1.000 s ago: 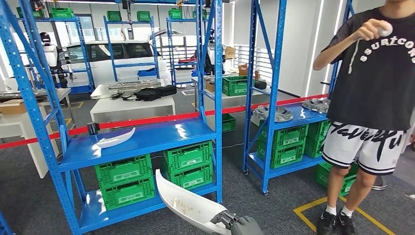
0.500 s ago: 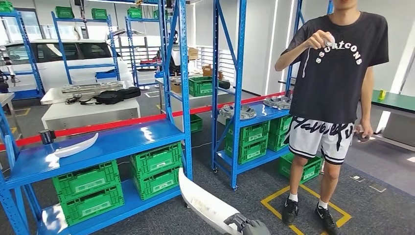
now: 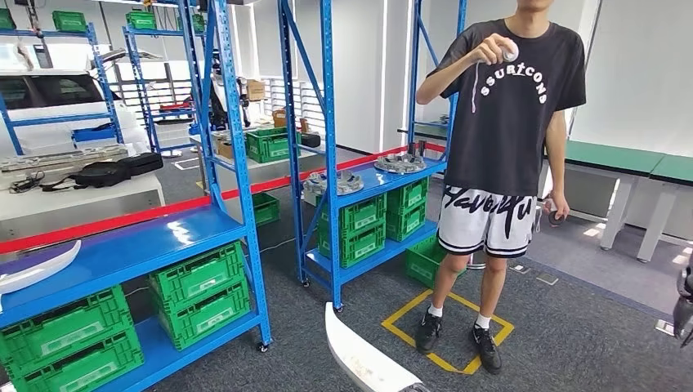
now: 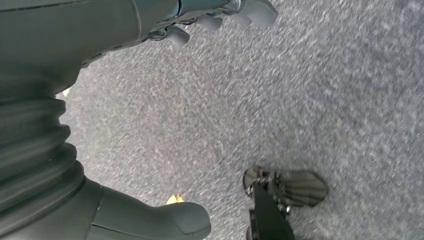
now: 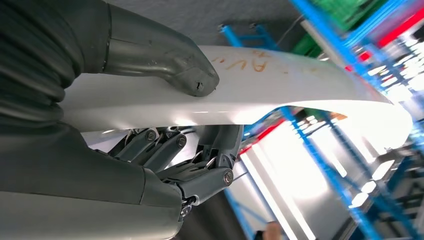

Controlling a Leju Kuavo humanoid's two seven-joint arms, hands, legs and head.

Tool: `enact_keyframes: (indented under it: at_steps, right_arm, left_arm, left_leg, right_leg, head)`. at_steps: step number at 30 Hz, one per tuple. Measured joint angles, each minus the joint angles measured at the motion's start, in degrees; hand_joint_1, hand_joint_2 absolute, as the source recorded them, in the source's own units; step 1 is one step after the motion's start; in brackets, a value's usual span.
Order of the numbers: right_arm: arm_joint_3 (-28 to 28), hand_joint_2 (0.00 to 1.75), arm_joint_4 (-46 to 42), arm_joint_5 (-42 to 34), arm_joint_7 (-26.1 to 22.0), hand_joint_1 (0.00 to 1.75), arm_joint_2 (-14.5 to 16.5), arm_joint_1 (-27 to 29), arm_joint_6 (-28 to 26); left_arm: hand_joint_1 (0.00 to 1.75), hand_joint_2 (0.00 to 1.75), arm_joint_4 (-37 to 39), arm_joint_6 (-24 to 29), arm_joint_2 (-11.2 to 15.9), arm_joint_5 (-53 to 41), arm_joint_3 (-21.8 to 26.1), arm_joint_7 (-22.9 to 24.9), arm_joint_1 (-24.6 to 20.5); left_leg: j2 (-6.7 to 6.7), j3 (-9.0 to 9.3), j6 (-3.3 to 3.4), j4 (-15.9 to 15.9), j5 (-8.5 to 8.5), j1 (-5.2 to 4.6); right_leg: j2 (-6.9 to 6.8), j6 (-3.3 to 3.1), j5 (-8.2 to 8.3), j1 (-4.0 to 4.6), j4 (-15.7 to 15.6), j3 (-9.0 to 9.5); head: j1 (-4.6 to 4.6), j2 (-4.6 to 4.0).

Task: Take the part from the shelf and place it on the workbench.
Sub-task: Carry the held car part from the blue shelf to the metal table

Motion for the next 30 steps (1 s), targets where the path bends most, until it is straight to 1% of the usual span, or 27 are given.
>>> enact_keyframes:
  at_steps: [2, 3, 4, 5, 6, 7, 8, 9, 10, 11, 12, 13, 14, 15, 16, 18, 19, 20, 21, 22, 23, 24, 25, 26, 27, 29, 30]
  right_arm:
    - [-0.6, 1.75, -0.7, 0.9, 0.4, 1.75, -0.2, 0.7, 0.3]
    - [-0.9, 1.75, -1.3, 1.1, 0.5, 1.75, -0.4, 1.0, 0.7]
    - [-1.1, 1.75, -1.9, 1.1, 0.5, 1.75, -0.8, 1.3, 1.1]
    - [-1.3, 1.75, -2.4, 1.1, 0.4, 1.75, -1.2, 1.7, 1.7]
    - [-1.7, 1.75, -2.8, 1.1, 0.4, 1.75, -1.7, 1.9, 2.3]
    - [-1.9, 1.75, -3.4, 1.2, 0.5, 1.75, -2.1, 2.1, 2.8]
    - [-2.2, 1.75, -4.1, 1.3, 0.7, 1.75, -2.5, 2.3, 3.4]
    - [-2.3, 1.75, -5.0, 1.4, 1.0, 1.75, -2.9, 2.4, 3.9]
    - [-2.4, 1.75, -6.0, 1.5, 1.3, 1.75, -3.4, 2.6, 4.4]
    - [-2.5, 1.75, -7.1, 1.5, 1.6, 1.75, -4.0, 2.8, 4.9]
    - [-2.7, 1.75, -8.1, 1.5, 1.9, 1.75, -4.6, 3.1, 5.3]
    - [-2.8, 1.75, -9.0, 1.5, 2.1, 1.75, -5.3, 3.6, 5.5]
    - [-3.0, 1.75, -9.8, 1.5, 2.2, 1.75, -6.1, 4.1, 5.7]
    - [-3.2, 1.75, -10.5, 1.4, 2.3, 1.75, -6.8, 4.6, 5.7]
    - [-3.4, 1.75, -11.1, 1.4, 2.4, 1.75, -7.4, 4.9, 5.8]
    - [-3.5, 1.75, -11.9, 1.3, 2.6, 1.75, -8.2, 5.4, 5.8]
    - [-3.5, 1.75, -12.0, 1.2, 2.6, 1.75, -8.4, 5.6, 5.9]
    - [-3.5, 1.75, -12.0, 1.1, 2.5, 1.75, -8.5, 5.9, 6.1]
    - [-3.5, 1.75, -12.0, 1.0, 2.3, 1.75, -8.5, 6.0, 6.2]
    - [-3.4, 1.75, -12.0, 0.7, 2.1, 1.75, -8.6, 5.9, 6.4]
    - [-3.3, 1.75, -11.9, 0.5, 1.8, 1.75, -8.6, 5.6, 6.5]
    - [-3.3, 1.75, -11.8, 0.3, 1.7, 1.75, -8.6, 5.3, 6.6]
    - [-3.2, 1.75, -11.7, 0.1, 1.5, 1.75, -8.6, 5.0, 6.6]
    - [-3.2, 1.75, -11.6, -0.2, 1.3, 1.75, -8.6, 4.7, 6.6]
    - [-3.1, 1.75, -11.4, -0.6, 1.0, 1.75, -8.6, 4.3, 6.6]
    - [-3.0, 1.75, -10.6, -2.0, -0.2, 1.75, -8.8, 3.3, 6.2]
    - [-2.9, 1.75, -10.1, -2.8, -0.9, 1.75, -8.8, 2.5, 5.8]
  left_arm:
    - [0.00, 1.75, 0.1, 0.0, -0.3, 0.0, 0.3, 0.6, 0.1]
    - [0.00, 1.75, 0.1, 0.0, -0.5, -0.1, 0.4, 0.7, 0.2]
    - [0.00, 1.75, 0.2, 0.0, -0.6, -0.1, 0.4, 0.6, 0.4]
    - [0.00, 1.75, 0.2, 0.2, -0.7, -0.2, 0.5, 0.5, 0.5]
    - [0.00, 1.75, 0.3, 0.5, -0.8, -0.3, 0.5, 0.6, 0.6]
    - [0.00, 1.75, 0.3, 0.9, -0.8, -0.6, 0.5, 0.9, 0.6]
    - [0.00, 1.75, 0.3, 1.2, -0.7, -1.1, 0.5, 1.5, 0.6]
    - [0.00, 1.75, 0.3, 1.5, -0.6, -1.7, 0.5, 2.2, 0.7]
    - [0.00, 1.75, 0.3, 1.8, -0.5, -2.6, 0.5, 2.8, 0.8]
    - [0.00, 1.75, 0.3, 2.0, -0.4, -3.3, 0.5, 3.2, 0.9]
    - [0.00, 1.75, 0.3, 2.1, -0.2, -3.9, 0.4, 3.3, 1.0]
    - [0.00, 1.75, 0.3, 2.2, 0.0, -4.1, 0.4, 3.1, 1.1]
    - [0.00, 1.75, 0.2, 2.2, 0.1, -4.1, 0.3, 2.7, 1.0]
    - [0.00, 1.75, 0.2, 2.2, 0.3, -4.0, 0.3, 2.4, 1.0]
    - [0.00, 1.75, 0.1, 2.2, 0.4, -3.7, 0.3, 2.2, 1.0]
    - [0.00, 1.75, 0.1, 2.1, 0.5, -3.4, 0.3, 2.2, 1.1]
    - [0.00, 1.75, 0.1, 1.9, 0.5, -3.3, 0.3, 2.3, 1.2]
    - [0.00, 1.75, 0.1, 1.6, 0.5, -3.5, 0.3, 2.6, 1.3]
    - [0.00, 1.75, 0.1, 1.4, 0.4, -3.7, 0.3, 2.9, 1.4]
    - [0.00, 1.75, 0.1, 1.2, 0.3, -4.0, 0.3, 3.1, 1.4]
    - [0.00, 1.75, 0.2, 1.0, 0.1, -4.2, 0.3, 3.3, 1.5]
    - [0.00, 1.75, 0.2, 0.9, -0.1, -4.4, 0.3, 3.3, 1.5]
    - [0.00, 1.75, 0.2, 0.8, -0.2, -4.5, 0.2, 3.3, 1.5]
    - [0.00, 1.75, 0.2, 0.6, -0.2, -4.5, 0.1, 3.3, 1.5]
    - [0.00, 1.75, 0.2, 0.5, -0.2, -4.5, 0.1, 3.1, 1.5]
    - [0.00, 1.75, 0.2, 0.2, -0.4, -4.2, 0.0, 2.4, 1.5]
    - [0.00, 1.75, 0.2, 0.1, -0.5, -3.9, 0.0, 1.9, 1.4]
  left_leg:
    - [-3.15, -2.15, -0.46, 5.1, -3.19, 0.20]
    - [-4.24, -3.87, -0.51, 9.0, -5.15, 0.21]
    - [-4.73, -5.45, -0.52, 12.5, -6.54, 0.21]
    - [-4.96, -6.43, -0.49, 14.6, -6.92, 0.21]
    - [-5.10, -6.52, -0.41, 14.8, -6.23, 0.21]
    - [-5.34, -5.51, -0.29, 12.6, -4.48, 0.24]
    - [-6.16, -3.78, -0.15, 8.8, -2.29, 0.31]
    - [-7.51, -2.05, 0.03, 4.9, -0.75, 0.37]
    - [-8.69, -0.65, 0.21, 1.9, 0.27, 0.42]
    - [-9.56, 0.08, 0.42, 0.2, 0.57, 0.39]
    - [-9.70, 0.26, 0.67, -0.2, 0.41, 0.26]
    - [-9.12, 0.30, 1.01, -0.3, 0.58, 0.24]
    - [-8.46, 0.32, 1.42, -0.5, 0.80, 0.28]
    - [-7.82, 0.37, 1.85, -0.7, 1.02, 0.38]
    - [-7.09, 0.40, 2.23, -1.0, 1.21, 0.52]
    - [-5.55, 0.38, 2.64, -1.2, 1.28, 0.50]
    - [-4.69, 0.35, 2.71, -1.1, 1.24, 0.45]
    - [-3.82, 0.33, 2.71, -1.1, 1.20, 0.42]
    - [-2.97, 0.32, 2.68, -1.1, 1.14, 0.41]
    - [-2.18, 0.34, 2.58, -1.0, 1.06, 0.43]
    - [-1.42, 0.39, 2.40, -0.9, 0.94, 0.47]
    - [-0.78, 0.44, 2.16, -0.8, 0.77, 0.39]
    - [-0.22, 0.49, 1.83, -0.6, 0.54, 0.27]
    - [0.25, 0.52, 1.47, -0.5, 0.33, 0.12]
    - [0.71, 0.70, 1.10, -0.6, 0.20, -0.04]
    - [1.50, 1.08, 0.38, -0.9, 0.07, -0.02]
    - [0.82, 1.12, 0.02, -0.6, -0.33, 0.06]
  right_leg:
    - [1.10, -0.56, 0.39, -0.24, -0.2, -0.11]
    - [1.76, -0.71, 0.48, -0.22, -0.2, -0.22]
    - [2.46, -0.78, 0.53, -0.18, -0.2, -0.30]
    - [3.23, -0.79, 0.54, -0.14, -0.1, -0.34]
    - [4.01, -0.77, 0.55, -0.12, 0.0, -0.36]
    - [4.80, -0.72, 0.55, -0.15, 0.1, -0.36]
    - [5.59, -0.59, 0.54, -0.21, 0.2, -0.39]
    - [6.32, -0.35, 0.53, -0.21, 0.4, -0.51]
    - [7.04, -0.01, 0.56, -0.25, 0.5, -0.70]
    - [7.66, 0.42, 0.66, -0.32, 0.6, -0.95]
    - [8.29, 0.89, 0.85, -0.38, 0.5, -1.21]
    - [8.93, 1.35, 1.08, -0.48, 0.4, -1.42]
    - [8.89, 1.70, 1.15, -0.56, 0.4, -1.58]
    - [8.01, 1.97, 0.77, -0.48, 1.0, -1.93]
    - [6.54, 2.18, -0.24, -0.37, 2.6, -2.75]
    - [3.27, 2.50, -3.73, -0.22, 9.1, -5.89]
    - [2.52, 2.67, -5.31, -0.29, 13.0, -7.73]
    - [2.13, 2.81, -6.10, -0.41, 15.6, -8.96]
    - [1.87, 2.90, -5.89, -0.52, 16.3, -9.21]
    - [1.58, 2.95, -4.68, -0.62, 14.6, -8.19]
    - [0.90, 2.99, -2.87, -0.70, 10.8, -6.00]
    - [-0.40, 2.92, -1.49, -0.67, 6.7, -3.73]
    - [-1.50, 2.74, -0.45, -0.61, 3.4, -1.90]
    - [-2.27, 2.47, -0.02, -0.51, 1.3, -0.82]
    - [-2.48, 2.10, -0.12, -0.37, 0.8, -0.67]
    - [-1.15, 1.31, 0.13, -0.39, 0.7, -0.83]
    - [-0.52, 0.92, 0.31, -0.53, 0.6, -0.87]
  head:
    - [-0.07, 0.00]
    - [-0.10, 0.00]
    - [-0.12, 0.00]
    - [-0.13, 0.00]
    - [-0.14, 0.00]
    - [-0.14, 0.00]
    - [-0.15, 0.00]
    - [-0.14, 0.00]
    - [-0.14, 0.00]
    - [-0.13, 0.00]
    - [-0.12, 0.00]
    - [-0.11, 0.00]
    - [-0.11, 0.00]
    - [-0.04, 0.00]
    - [0.03, 0.00]
    - [0.17, 0.00]
    - [0.18, 0.00]
    - [0.20, 0.00]
    - [0.21, 0.00]
    - [0.23, 0.00]
    - [0.24, 0.00]
    - [0.25, 0.00]
    - [0.24, 0.00]
    - [0.18, 0.00]
    - [0.15, 0.00]
    - [0.09, 0.00]
    - [0.08, 0.00]
